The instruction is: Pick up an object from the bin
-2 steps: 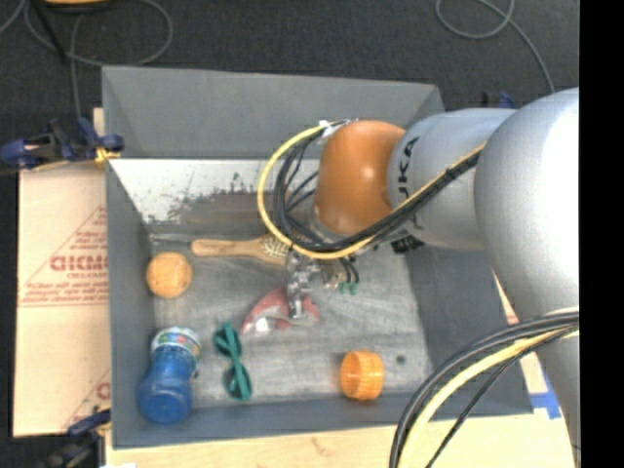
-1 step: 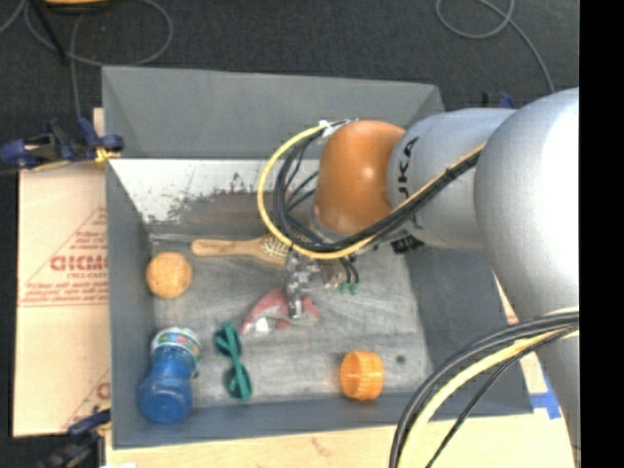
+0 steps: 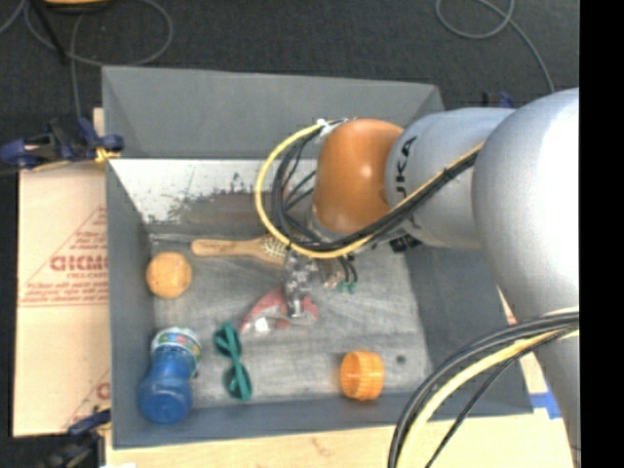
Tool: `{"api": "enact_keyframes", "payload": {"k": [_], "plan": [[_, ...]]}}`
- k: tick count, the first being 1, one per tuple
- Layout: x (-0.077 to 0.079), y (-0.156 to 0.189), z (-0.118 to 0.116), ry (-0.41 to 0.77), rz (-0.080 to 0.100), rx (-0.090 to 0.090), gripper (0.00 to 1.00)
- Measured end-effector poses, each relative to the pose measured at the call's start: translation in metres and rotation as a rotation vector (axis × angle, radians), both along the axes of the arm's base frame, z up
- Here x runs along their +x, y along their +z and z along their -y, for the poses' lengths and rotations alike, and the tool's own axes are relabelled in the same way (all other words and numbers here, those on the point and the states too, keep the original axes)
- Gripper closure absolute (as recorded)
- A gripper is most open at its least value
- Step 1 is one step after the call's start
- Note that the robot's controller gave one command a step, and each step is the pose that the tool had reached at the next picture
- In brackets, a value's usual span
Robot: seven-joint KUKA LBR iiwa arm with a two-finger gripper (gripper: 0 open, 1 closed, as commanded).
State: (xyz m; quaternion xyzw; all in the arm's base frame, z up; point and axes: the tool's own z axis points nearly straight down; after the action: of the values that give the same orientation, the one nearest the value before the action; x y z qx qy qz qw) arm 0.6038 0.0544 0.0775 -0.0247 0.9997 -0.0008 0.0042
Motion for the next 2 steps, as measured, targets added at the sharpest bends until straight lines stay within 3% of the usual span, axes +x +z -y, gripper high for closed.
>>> {"api": "enact_keyframes", "payload": {"k": [1, 2], "plan": [[-0.002, 0.004, 0.0, 0.017, -0.003, 0.0, 1.0], [-0.006, 0.041, 0.008, 0.165, -0.005, -0.001, 0.0]]}}
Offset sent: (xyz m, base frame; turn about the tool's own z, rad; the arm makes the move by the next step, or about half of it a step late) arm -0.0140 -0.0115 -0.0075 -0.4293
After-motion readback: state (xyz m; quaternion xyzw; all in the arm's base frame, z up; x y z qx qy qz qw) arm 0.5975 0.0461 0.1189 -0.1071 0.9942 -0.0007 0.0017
